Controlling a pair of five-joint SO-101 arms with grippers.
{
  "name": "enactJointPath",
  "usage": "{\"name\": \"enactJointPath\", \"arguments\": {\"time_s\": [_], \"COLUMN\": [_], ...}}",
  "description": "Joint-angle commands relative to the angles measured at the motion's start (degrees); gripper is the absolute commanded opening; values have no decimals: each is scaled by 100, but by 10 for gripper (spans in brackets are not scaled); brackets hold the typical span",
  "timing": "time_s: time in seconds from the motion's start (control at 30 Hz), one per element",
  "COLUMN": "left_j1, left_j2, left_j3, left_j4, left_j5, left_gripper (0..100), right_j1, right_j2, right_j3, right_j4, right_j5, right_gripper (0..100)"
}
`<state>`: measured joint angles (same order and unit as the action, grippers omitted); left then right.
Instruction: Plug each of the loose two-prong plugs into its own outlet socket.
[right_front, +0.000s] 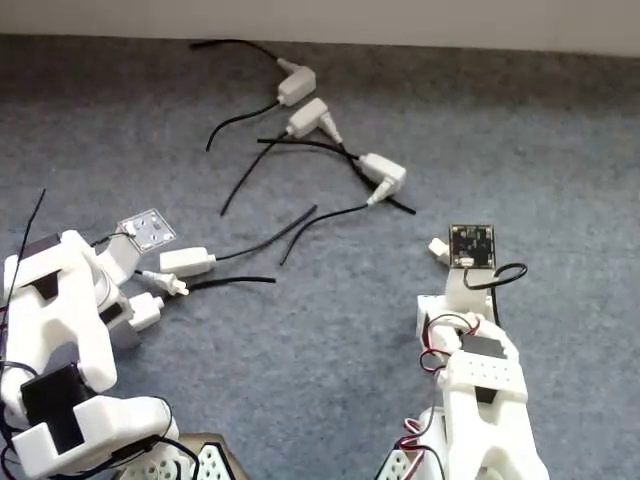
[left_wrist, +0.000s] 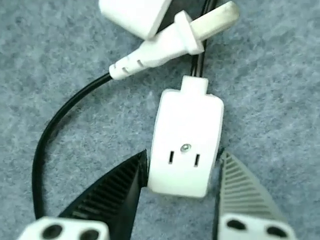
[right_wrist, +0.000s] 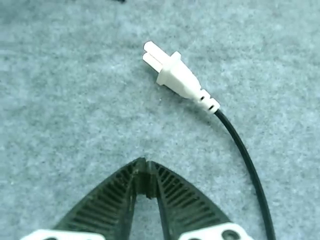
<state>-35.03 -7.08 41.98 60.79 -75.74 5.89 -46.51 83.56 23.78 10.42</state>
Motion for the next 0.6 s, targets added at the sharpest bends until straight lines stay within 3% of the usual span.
{"name": "enactJointPath", "arguments": {"time_s": [0.0, 0.07, 0.37, 0.57], "left_j1": [259, 382, 453, 884], "left_j2": [-215, -215, -1323, -2905], "left_j3": [-31, -215, -2018, -2211], "left_j4": [53, 325, 1916, 2347], "left_j5": [-123, -105, -97, -97], "left_gripper": [69, 0, 6, 6], "right_j1": [-57, -57, -57, -57], "right_j2": [-31, -31, -31, -31], "right_j3": [-13, -13, -13, -13], "right_j4": [-101, -101, -101, -101], "right_j5": [-26, -26, -26, -26], "right_gripper": [6, 6, 6, 6]}}
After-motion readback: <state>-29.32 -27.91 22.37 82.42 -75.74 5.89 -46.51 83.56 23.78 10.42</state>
